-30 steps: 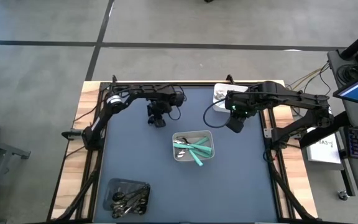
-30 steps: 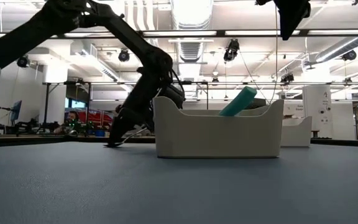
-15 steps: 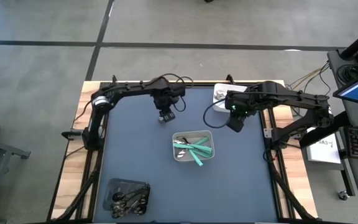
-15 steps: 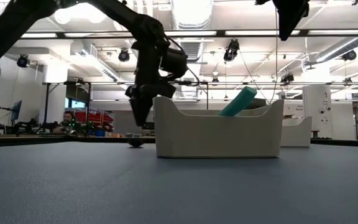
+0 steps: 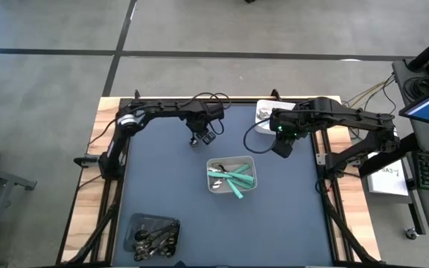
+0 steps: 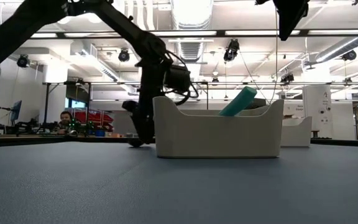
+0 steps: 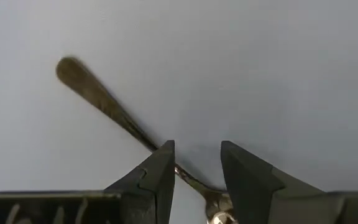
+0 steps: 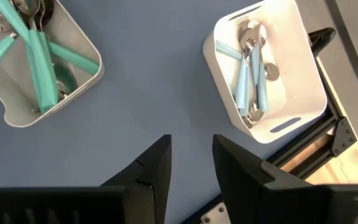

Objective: Sort silverware by color (type)
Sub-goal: Put the black spoon into the black bin

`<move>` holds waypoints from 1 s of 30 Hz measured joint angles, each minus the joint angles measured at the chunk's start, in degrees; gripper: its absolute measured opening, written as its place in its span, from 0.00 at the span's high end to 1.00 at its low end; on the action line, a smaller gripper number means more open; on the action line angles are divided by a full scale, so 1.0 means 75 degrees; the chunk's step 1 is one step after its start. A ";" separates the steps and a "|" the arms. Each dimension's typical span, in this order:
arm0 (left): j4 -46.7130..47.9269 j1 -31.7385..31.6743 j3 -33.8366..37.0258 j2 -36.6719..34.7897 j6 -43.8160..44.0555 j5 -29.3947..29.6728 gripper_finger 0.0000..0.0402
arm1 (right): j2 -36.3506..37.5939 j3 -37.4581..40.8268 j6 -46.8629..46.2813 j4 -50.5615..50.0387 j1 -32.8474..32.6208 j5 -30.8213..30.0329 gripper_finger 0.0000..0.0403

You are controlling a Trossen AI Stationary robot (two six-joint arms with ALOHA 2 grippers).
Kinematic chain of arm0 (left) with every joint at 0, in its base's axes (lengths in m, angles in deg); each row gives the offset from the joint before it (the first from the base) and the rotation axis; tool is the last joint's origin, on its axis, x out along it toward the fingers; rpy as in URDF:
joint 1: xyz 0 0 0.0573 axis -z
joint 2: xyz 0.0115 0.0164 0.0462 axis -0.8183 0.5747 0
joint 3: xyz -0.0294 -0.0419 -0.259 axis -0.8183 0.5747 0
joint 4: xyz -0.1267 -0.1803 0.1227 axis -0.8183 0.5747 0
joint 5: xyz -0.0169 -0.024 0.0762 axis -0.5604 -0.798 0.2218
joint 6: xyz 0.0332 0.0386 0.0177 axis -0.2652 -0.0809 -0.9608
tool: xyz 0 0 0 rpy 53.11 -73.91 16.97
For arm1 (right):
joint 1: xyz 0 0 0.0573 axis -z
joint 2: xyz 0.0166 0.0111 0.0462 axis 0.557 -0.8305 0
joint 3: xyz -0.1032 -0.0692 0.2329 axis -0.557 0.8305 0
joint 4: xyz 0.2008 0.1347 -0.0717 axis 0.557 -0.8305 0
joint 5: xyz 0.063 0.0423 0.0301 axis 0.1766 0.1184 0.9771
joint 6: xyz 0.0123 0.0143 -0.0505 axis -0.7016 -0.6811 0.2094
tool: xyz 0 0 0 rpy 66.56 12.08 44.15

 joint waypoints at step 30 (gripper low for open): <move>-0.0614 0.0093 0.1477 -0.0801 0.2778 0.1065 0.72 | 0.0000 0.0000 0.0703 -0.0009 0.0002 0.0004 0.73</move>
